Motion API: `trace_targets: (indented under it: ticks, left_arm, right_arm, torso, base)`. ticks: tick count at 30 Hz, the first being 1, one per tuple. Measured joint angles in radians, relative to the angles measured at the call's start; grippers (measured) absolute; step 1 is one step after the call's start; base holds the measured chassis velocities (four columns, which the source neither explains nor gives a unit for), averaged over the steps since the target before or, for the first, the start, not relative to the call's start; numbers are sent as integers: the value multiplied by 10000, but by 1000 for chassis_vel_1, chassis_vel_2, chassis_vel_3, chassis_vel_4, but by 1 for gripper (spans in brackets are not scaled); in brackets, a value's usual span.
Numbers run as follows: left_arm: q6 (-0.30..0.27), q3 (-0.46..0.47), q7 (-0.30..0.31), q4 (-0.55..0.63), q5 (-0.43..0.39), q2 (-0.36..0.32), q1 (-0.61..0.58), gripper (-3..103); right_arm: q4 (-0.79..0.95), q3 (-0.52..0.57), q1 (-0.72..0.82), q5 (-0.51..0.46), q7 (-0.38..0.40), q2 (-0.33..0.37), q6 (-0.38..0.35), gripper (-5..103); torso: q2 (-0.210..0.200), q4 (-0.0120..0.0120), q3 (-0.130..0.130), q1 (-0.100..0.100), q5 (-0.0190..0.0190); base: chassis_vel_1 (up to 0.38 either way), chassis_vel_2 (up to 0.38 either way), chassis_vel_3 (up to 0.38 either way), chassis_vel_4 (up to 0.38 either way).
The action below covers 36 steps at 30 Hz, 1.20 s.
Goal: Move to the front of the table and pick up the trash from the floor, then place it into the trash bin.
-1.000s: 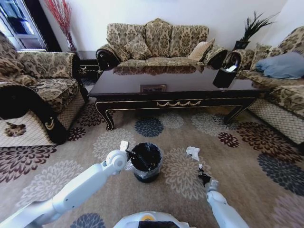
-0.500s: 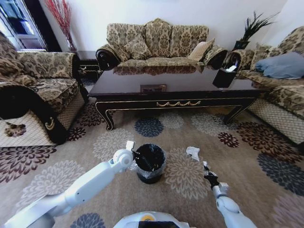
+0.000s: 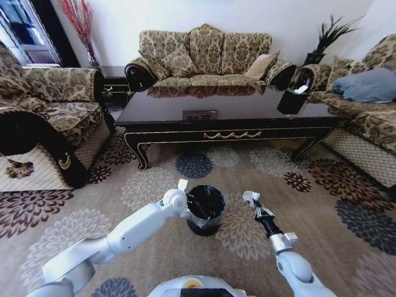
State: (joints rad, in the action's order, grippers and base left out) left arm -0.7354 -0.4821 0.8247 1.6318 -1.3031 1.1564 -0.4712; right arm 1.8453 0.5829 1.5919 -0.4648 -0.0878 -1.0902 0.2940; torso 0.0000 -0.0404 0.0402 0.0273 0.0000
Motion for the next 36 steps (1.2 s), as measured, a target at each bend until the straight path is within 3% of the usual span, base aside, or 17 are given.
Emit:
trace_targets:
  ticks: [13, 30, 32, 36]
  left_arm:
    - [-3, -455, 239, 190, -223, 688, 480, 3]
    - [-3, -831, 330, 512, -275, 834, 249, 3]
    - [-3, -825, 340, 522, -249, 830, 209, 3]
    - [-2, -799, 344, 593, -214, 664, 180, 3]
  right_arm:
    - [1300, -292, 964, 924, 65, -283, -61, 0]
    - [1506, -619, 1142, 1968, 349, -521, -116, 1]
    - [1527, -619, 1176, 1992, 343, -516, -99, 7]
    - [1570, -521, 1222, 2341, 341, -438, -30, 27]
  torso:
    - [0, -2, -1, 0, 0]
    - [0, -2, 0, 0, -1]
    - [0, -2, 0, 0, 0]
    - [0, -1, 0, 0, -1]
  base:
    - [0, 0, 0, 0]
    - [0, 0, 0, 0]
    - [0, 0, 0, 0]
    - [0, 0, 0, 0]
